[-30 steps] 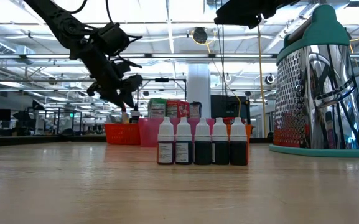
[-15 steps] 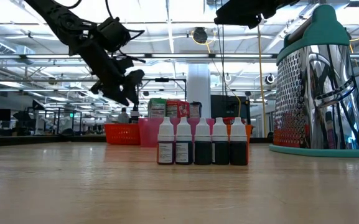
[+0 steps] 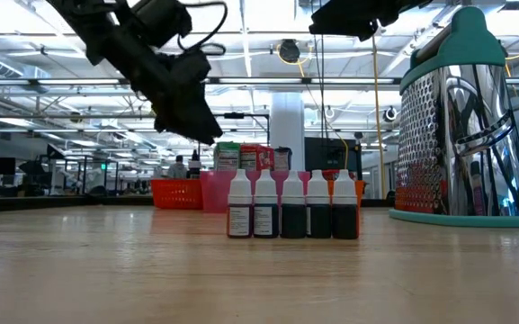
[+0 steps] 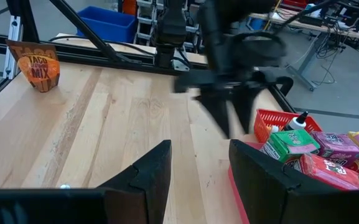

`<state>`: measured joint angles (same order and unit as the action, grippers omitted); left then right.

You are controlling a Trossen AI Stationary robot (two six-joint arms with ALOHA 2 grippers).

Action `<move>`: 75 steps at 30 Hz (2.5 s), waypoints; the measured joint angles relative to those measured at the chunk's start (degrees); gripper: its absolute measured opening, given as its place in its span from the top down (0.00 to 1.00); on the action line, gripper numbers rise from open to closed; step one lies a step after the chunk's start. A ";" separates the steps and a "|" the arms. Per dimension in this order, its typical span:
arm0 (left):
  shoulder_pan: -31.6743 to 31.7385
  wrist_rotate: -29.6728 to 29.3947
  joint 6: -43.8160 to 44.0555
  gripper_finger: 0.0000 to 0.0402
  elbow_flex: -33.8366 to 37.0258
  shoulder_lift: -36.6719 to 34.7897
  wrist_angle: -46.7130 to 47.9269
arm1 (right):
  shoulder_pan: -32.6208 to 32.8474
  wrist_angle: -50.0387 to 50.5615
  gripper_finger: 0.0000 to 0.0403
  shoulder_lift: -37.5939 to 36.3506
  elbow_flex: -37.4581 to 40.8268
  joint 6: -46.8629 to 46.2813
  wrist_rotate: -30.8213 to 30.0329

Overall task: Pick & Place Kitchen Items
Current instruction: Put the small brown food coloring bottle into the red bin

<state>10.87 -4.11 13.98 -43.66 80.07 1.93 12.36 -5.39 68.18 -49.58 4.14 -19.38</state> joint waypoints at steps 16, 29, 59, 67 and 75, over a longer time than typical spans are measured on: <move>-26.19 -6.15 6.80 0.50 0.00 0.37 -6.79 | 0.00 -0.08 0.61 0.00 0.00 -0.46 0.00; -36.28 -15.55 10.63 0.50 0.07 8.93 -16.06 | 0.00 -0.45 0.61 0.00 0.00 -0.45 0.00; -39.44 -17.32 15.00 0.50 -0.87 24.72 -29.30 | 0.00 -0.44 0.61 0.00 0.00 -0.46 0.00; -39.09 -19.21 14.60 0.50 -1.97 28.30 -31.28 | 0.00 -0.44 0.61 0.00 0.00 -0.45 0.01; -37.85 -19.53 14.38 0.50 -1.99 30.00 -33.28 | 0.00 -0.42 0.61 0.00 0.00 -0.44 0.02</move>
<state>-26.99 -23.64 28.37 -45.65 110.07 -31.34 12.36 -5.80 68.18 -49.58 3.70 -19.35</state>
